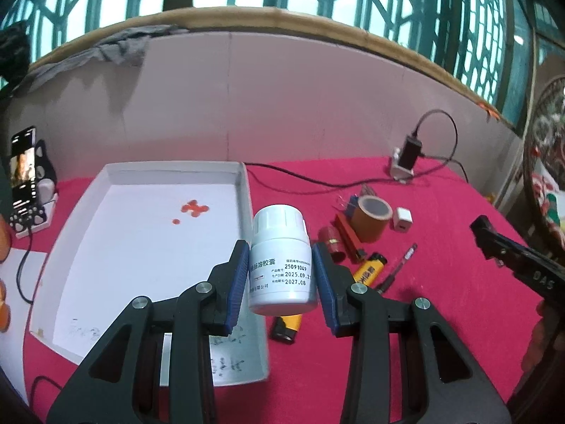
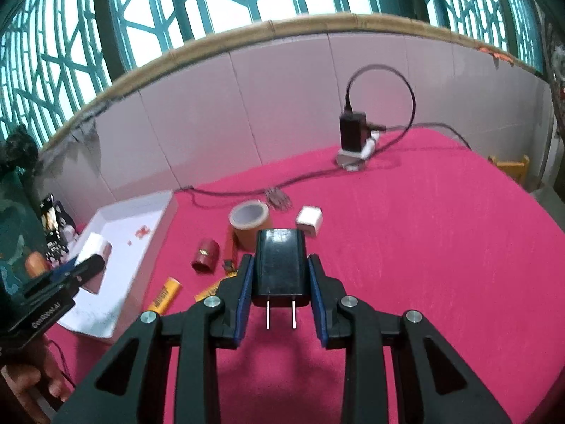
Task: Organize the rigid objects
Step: 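Carry the pill bottle and charger into the white tray and open both grippers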
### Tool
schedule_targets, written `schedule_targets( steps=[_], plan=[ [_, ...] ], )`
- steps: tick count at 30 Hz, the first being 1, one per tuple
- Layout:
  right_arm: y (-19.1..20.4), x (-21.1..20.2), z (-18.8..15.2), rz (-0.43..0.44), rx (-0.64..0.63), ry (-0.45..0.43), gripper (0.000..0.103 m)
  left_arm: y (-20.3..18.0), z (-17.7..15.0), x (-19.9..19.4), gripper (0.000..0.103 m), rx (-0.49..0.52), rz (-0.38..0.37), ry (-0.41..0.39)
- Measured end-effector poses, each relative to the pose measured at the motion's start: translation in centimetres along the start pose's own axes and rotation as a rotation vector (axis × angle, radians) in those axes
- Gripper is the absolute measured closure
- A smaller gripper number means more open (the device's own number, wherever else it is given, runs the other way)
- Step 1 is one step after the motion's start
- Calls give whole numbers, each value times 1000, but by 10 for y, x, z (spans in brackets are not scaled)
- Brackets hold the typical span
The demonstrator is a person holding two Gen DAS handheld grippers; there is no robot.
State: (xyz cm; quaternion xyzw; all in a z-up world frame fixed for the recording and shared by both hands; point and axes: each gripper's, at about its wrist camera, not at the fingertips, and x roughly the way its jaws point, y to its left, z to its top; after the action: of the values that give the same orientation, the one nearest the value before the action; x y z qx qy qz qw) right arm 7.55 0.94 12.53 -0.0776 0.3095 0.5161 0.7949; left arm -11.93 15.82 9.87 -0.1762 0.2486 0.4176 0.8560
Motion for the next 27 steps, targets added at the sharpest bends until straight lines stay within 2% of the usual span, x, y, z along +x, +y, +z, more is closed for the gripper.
schedule_targets(
  steps=[6,19,23,27],
  plan=[
    [20,-14,12,32,-54,-46,74,20,8,-13,66,-56,26,-36],
    [73,-13,21,96,-170,-60,74,66,13,-31,67,-143,113,-88],
    [86,-10,23,109,-202,-55,74,83,17,-36,66,-149,171,-112],
    [102,-14,36,121,-239,-89,74,109,22,-51,66,-191,232,-162]
  ],
)
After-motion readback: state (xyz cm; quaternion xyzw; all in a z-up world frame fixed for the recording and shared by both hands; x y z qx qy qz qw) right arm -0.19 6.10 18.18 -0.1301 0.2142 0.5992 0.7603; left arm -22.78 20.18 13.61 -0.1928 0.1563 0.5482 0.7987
